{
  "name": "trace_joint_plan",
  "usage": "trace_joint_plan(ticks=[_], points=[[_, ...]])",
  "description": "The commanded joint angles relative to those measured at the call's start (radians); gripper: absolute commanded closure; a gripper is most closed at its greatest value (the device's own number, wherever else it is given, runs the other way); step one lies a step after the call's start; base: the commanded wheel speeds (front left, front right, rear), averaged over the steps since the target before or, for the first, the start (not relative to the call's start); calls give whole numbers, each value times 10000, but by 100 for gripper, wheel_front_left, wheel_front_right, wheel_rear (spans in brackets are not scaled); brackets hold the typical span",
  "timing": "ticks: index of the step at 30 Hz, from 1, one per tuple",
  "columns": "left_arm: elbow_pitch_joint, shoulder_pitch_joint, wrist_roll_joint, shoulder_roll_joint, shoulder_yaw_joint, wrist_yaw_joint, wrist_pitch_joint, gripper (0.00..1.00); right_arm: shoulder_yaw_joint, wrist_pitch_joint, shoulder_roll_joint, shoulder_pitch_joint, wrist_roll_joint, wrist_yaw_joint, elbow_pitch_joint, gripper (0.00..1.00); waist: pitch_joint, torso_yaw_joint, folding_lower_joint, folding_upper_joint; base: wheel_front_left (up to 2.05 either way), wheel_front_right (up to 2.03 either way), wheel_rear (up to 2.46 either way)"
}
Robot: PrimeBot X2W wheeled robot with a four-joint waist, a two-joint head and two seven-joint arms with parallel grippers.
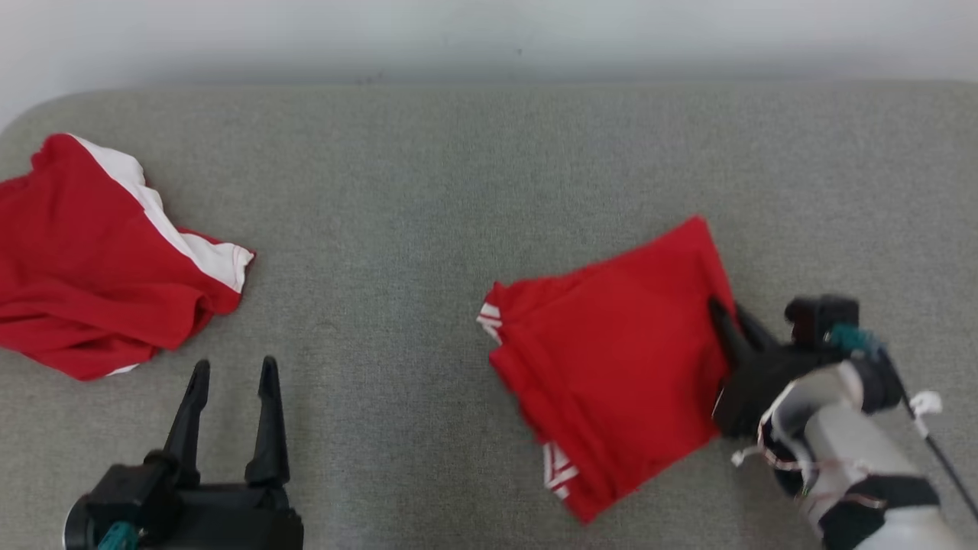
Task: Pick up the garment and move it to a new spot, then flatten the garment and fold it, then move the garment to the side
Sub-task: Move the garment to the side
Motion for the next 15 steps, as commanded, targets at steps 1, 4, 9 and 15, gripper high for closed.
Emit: trace_joint_plan(ticks=[1,4,9,15], points=[[-50,-250,-76,-1,-56,-26,-5,0,-4,-18,-168,-345,66,-27,57,100,593,-46,-1,-2,0,0,0],[-148,-644,-55,1,-246,-74,-5,0,44,59,-550,-1318,15,-27,190,100,1318,-74,-1,-2,0,0,0],[-540,-1268,147,1,-285,-141,-5,0,185,178,-1408,-2867,-75,-27,283,100,2629,-406,-1,-2,0,0,0],[-1242,-1833,587,8,-130,-273,-5,0,199,218,-2644,-4214,-15,-27,90,100,3971,-1141,-1,-2,0,0,0]])
